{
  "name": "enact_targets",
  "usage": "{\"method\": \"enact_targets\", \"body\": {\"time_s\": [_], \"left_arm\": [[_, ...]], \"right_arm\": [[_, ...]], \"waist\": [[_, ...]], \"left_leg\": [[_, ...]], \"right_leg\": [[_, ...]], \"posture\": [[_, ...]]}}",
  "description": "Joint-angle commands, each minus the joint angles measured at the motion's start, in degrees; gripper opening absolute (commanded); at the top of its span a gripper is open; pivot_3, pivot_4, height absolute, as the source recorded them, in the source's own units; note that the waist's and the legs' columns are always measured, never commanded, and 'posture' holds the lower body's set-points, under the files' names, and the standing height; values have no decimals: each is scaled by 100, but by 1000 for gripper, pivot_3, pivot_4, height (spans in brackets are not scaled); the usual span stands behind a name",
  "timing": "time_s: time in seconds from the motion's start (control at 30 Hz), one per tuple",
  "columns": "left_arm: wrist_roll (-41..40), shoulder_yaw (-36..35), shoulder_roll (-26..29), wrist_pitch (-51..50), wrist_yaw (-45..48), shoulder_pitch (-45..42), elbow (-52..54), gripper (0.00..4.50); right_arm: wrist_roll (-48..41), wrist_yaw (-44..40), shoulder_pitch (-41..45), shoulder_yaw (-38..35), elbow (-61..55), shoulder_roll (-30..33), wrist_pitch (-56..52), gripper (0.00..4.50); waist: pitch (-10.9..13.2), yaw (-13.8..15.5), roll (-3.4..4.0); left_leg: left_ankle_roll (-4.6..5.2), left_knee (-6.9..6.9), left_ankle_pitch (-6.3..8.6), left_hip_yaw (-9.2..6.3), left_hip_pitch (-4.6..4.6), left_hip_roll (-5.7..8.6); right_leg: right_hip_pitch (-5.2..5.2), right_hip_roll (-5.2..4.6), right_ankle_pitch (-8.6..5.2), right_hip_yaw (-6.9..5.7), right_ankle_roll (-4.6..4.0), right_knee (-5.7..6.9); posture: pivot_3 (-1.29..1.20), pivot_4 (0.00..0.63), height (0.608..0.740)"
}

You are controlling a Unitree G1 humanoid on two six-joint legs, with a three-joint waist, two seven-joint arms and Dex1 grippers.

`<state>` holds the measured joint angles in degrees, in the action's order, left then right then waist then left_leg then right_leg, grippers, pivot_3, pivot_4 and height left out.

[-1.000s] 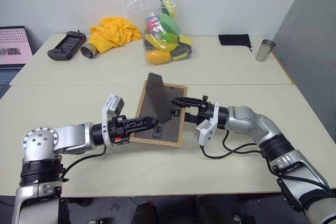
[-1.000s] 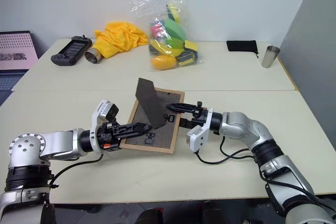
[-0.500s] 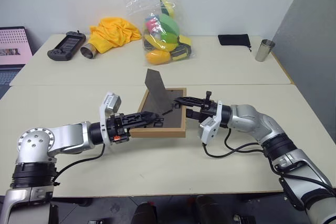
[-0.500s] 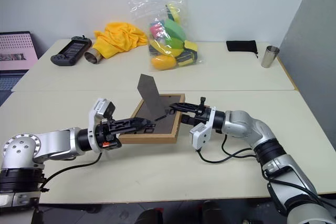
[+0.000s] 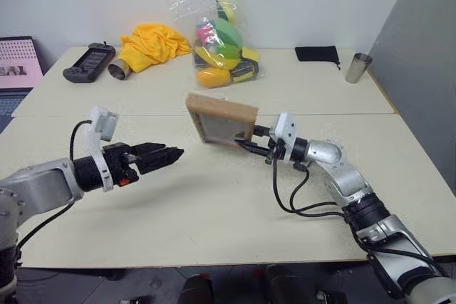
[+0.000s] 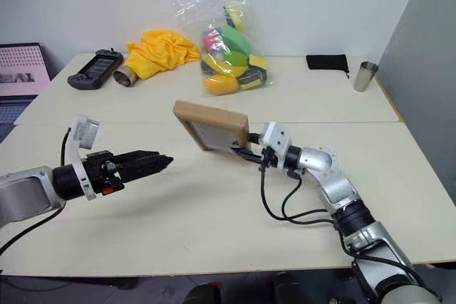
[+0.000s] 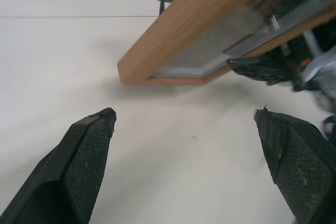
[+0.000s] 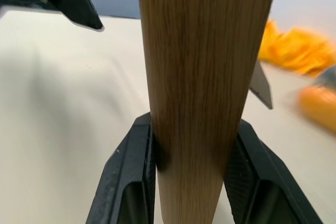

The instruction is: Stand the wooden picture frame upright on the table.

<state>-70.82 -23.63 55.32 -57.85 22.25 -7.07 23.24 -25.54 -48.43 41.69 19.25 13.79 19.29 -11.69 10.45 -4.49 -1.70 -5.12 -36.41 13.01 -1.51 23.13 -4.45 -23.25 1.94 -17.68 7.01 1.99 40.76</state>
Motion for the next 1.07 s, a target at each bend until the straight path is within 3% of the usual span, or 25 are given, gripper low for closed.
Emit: {"method": "enact_targets", "body": {"time_s": [0.03,0.37,0.4,0.5,0.67,0.8,1.07], "left_arm": [[1074,161,-130,764,137,241,551,4500],[1636,231,-468,977,389,291,396,4500],[1669,252,-491,975,413,258,369,4500],[1787,349,-542,976,507,143,267,4500],[1982,547,-620,965,694,-117,-78,4500],[2310,663,-666,1019,752,-319,-527,4500],[2505,459,-503,1045,1197,-408,-921,4500]], "right_arm": [[-520,-435,552,-293,392,-218,-1450,1335],[197,-452,844,-527,1790,-705,-1368,1335],[195,-417,826,-585,1787,-732,-1400,2042],[259,-429,680,-654,1568,-707,-1475,2576],[407,-362,134,-709,726,-319,-1618,3760],[1016,-99,-905,-781,-588,586,-1203,4448],[57,380,-1853,-1883,-3136,1250,-2664,4448]], "waist": [[0,-8,0],[0,-17,-3],[0,-18,-3],[-1,-16,-4],[-1,-4,-4],[-1,75,-3],[3,25,1]], "left_leg": [[0,6,0,6,-4,2],[2,36,2,7,5,-1],[2,37,1,7,5,-1],[1,37,1,4,5,-1],[1,36,1,1,7,-1],[1,37,1,-3,18,2],[1,41,2,-2,31,-5]], "right_leg": [[0,1,0,5,0,-1],[-5,2,-3,0,-4,-42],[-5,2,-3,-1,-4,-42],[-4,2,-3,-4,-4,-41],[-2,3,-2,-7,-2,-42],[-2,0,-3,-12,-1,-52],[-15,5,-2,-8,0,-66]], "posture": [[0,150,740],[0,150,740],[0,150,740],[0,150,740],[0,150,740],[0,150,740],[0,150,740]]}}
